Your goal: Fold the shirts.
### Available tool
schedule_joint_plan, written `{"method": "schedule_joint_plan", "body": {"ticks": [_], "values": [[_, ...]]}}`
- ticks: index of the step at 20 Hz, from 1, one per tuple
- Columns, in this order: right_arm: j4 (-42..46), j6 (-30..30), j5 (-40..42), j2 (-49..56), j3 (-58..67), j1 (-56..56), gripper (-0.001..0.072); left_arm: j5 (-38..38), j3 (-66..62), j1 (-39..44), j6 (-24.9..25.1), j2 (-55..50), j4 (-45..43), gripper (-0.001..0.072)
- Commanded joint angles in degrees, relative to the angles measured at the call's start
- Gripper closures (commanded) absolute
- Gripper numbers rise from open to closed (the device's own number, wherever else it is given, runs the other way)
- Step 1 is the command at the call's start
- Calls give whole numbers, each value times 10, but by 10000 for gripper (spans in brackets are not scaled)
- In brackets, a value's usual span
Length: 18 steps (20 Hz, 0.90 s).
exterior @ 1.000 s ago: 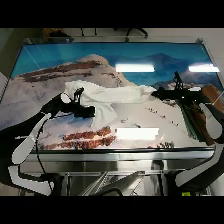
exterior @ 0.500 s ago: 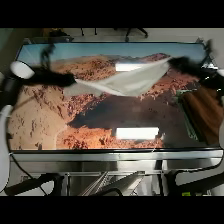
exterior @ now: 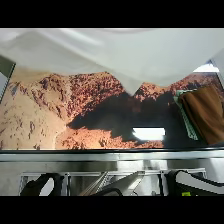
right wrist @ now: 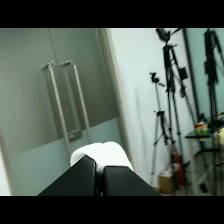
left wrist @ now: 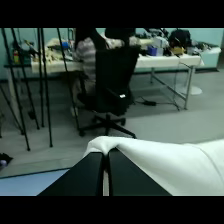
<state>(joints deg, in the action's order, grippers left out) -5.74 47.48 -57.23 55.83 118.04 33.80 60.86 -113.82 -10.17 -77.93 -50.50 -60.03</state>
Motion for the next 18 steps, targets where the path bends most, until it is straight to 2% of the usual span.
{"method": "schedule_joint_plan", "body": {"ticks": [1, 4, 7, 8, 11, 13, 15, 18], "values": [[93, 65, -8, -20, 8, 14, 694, -39, 114, -33, 29, 77, 1, 698], [106, 85, -95, 18, -41, -9, 694, 3, 206, -36, 49, 53, 35, 698], [244, 100, -139, 82, -134, -137, 693, 40, 279, -29, 91, -20, 93, 698], [295, 100, -136, 106, -171, -179, 694, 41, 306, -15, 94, -48, 87, 697], [394, 100, -98, 202, -279, -270, 693, 34, 386, 26, 125, -145, 86, 697], [398, 96, -53, 281, -324, -294, 693, 6, 436, 47, 145, -225, 86, 696], [396, 95, -14, 359, -330, -298, 693, -53, 471, 58, 153, -304, 86, 697], [381, 83, 59, 410, -326, -294, 693, -103, 456, 57, 155, -402, 87, 696]]}}
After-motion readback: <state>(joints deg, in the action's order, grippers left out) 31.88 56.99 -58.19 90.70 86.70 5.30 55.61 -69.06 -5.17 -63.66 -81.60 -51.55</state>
